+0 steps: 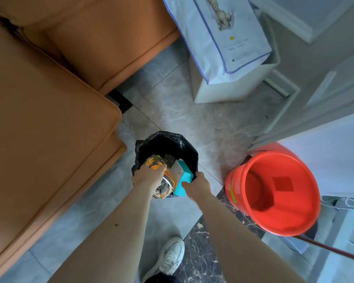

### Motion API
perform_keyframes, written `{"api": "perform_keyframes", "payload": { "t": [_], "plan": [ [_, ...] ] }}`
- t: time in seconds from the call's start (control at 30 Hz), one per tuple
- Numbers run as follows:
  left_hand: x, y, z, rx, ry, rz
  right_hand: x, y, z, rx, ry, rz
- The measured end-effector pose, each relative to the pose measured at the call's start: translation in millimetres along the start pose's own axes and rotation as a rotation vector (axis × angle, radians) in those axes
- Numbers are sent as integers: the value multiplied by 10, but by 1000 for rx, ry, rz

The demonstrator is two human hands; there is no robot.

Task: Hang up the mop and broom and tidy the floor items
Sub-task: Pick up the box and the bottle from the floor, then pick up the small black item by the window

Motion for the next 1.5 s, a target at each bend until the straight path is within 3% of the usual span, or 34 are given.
{"api": "perform_keyframes", "payload": {
  "t": [0.33, 0.57, 0.93, 1.17, 1.5],
  "plan": [
    [-333, 255, -319, 228, 156, 63, -214, -126, -20, 122, 57, -64],
    [-748, 433, -516, 392, 344, 102, -568, -325, -32, 242, 113, -189],
    [-1562, 740, -279, 738, 581, 123, -1669, -384, -482, 460, 257, -446],
    [-2340, 1416, 409, 859, 731, 226, -2692, -344, -1306, 651, 398, -644],
    [-3533, 2460, 2611, 1278, 969, 302, -4837, 487, -2852, 896, 643, -936]
  ]
}}
Point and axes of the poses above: each hand's wrist, its own x-axis towards the middle knuckle, its own y-axis out of the palm, z = x × y, the point moved 10 cm from there along x, towards the middle knuckle, and after that the axes turned 15 degrees about -y, right-handed, at the moved point
